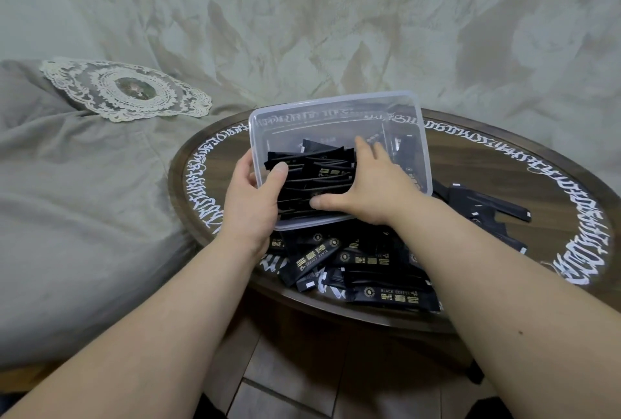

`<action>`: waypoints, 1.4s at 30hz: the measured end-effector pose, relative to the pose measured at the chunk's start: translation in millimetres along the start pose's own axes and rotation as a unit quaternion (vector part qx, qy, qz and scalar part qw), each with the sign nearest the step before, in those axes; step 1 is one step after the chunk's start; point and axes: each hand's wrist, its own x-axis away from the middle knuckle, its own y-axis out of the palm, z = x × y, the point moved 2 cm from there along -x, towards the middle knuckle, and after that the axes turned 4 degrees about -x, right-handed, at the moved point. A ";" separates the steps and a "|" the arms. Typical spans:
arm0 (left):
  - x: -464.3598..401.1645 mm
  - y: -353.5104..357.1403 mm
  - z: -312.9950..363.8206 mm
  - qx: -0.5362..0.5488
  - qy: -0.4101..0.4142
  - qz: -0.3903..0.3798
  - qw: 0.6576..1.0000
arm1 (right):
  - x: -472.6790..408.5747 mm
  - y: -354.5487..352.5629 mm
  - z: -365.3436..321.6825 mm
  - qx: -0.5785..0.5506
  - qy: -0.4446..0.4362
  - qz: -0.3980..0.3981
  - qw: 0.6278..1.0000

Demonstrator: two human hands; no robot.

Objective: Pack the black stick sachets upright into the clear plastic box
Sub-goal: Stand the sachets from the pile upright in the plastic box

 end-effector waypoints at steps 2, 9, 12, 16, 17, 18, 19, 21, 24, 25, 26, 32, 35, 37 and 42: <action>1.4 2.9 -0.8 0.006 0.000 -0.008 1.000 | 1.7 4.9 -6.1 0.005 -0.043 0.012 0.999; 2.6 2.5 2.3 0.018 -0.012 -0.038 0.999 | 3.9 2.3 -14.2 0.012 -0.061 0.077 0.995; 0.9 2.9 0.8 0.018 -0.012 -0.045 0.999 | 5.0 5.9 -14.6 0.005 -0.053 0.049 0.997; 1.4 3.7 1.0 0.022 -0.008 -0.045 0.999 | 7.4 10.6 -19.5 -0.019 -0.126 0.011 0.992; 1.0 2.2 1.6 0.023 -0.005 -0.038 0.999 | 6.3 7.8 -18.6 -0.026 -0.129 0.016 0.991; 0.3 0.2 2.3 0.024 -0.002 -0.031 0.999 | 4.7 4.1 -16.9 -0.033 -0.123 0.028 0.991; -1.2 -2.4 2.6 0.025 -0.002 -0.022 0.999 | 2.7 -0.6 -14.0 -0.046 -0.107 0.045 0.992; -4.5 -7.8 2.2 0.020 -0.007 -0.008 1.000 | -1.1 -8.4 -7.2 -0.096 -0.059 0.078 0.991; -5.9 -10.2 0.9 -0.013 -0.005 -0.004 1.000 | -6.6 -11.0 0.1 -0.161 0.022 0.086 0.983; -4.9 -9.2 0.8 -0.023 -0.001 -0.004 1.000 | -8.6 -10.1 1.9 -0.170 0.048 0.078 0.981; -3.5 -7.4 0.9 -0.028 0.005 -0.005 1.000 | -10.3 -9.0 3.5 -0.173 0.070 0.072 0.980; -0.8 -3.4 -0.1 -0.029 0.009 -0.003 1.000 | -11.7 -1.3 2.4 -0.177 0.095 0.053 0.978; -4.0 -7.4 -1.9 -0.018 -0.006 0.009 1.000 | -9.9 -5.9 -5.0 -0.193 0.055 0.062 0.978; -4.7 -7.4 -1.7 -0.020 -0.006 0.013 1.000 | -11.0 -10.3 -5.2 -0.144 0.049 0.097 0.984; 0.0 0.7 -1.4 -0.024 0.011 -0.005 1.000 | -6.1 2.0 -4.0 -0.076 0.062 0.059 0.993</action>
